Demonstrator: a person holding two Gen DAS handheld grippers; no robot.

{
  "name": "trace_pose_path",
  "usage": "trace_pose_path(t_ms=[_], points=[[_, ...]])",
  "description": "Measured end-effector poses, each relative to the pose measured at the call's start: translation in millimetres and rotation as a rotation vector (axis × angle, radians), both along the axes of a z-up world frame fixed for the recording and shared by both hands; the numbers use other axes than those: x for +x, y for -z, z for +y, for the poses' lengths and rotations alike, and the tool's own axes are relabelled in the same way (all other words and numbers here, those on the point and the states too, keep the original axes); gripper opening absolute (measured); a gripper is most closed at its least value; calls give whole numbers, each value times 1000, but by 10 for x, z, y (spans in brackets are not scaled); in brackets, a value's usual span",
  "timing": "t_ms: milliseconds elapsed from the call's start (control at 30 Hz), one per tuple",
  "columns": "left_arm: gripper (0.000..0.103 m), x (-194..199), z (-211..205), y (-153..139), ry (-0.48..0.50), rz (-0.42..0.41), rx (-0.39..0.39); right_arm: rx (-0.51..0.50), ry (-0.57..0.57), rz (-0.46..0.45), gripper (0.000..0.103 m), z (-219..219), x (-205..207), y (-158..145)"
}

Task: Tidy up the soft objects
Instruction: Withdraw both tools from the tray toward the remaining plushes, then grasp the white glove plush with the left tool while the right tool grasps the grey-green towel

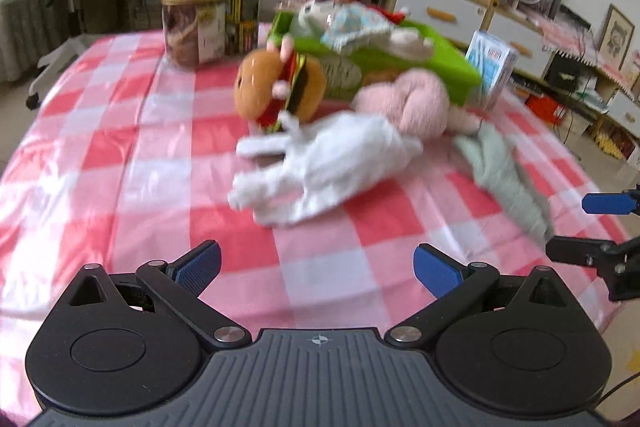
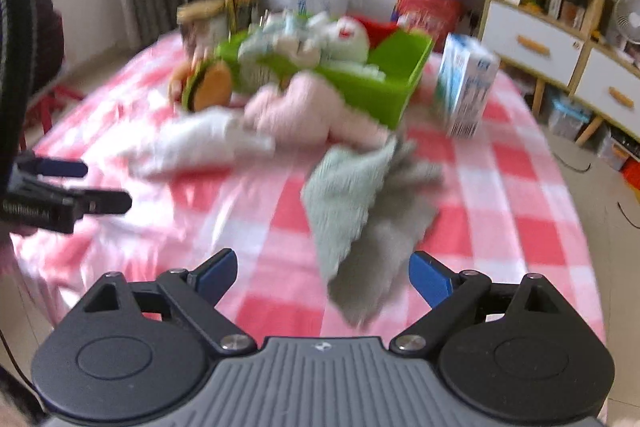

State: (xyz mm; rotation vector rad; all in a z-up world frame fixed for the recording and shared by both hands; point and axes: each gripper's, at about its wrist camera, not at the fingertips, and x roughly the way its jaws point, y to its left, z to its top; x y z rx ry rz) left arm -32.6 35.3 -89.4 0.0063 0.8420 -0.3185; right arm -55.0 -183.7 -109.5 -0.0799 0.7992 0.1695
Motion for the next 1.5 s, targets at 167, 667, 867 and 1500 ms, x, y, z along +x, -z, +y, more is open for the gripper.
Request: trace_pose_path(t_ms=[167, 667, 867, 1500], points=[[98, 3, -67, 211, 5, 30, 48, -28, -20, 52, 68, 14, 10, 222], [98, 140, -231, 285, 121, -139, 122, 32, -2, -25, 81, -113, 152, 446], [98, 255, -343, 256, 160, -187, 140, -5, 33, -31, 78, -97, 307, 413], [81, 481, -547, 163, 200, -228, 102, 61, 30, -119, 3, -229, 325, 93]])
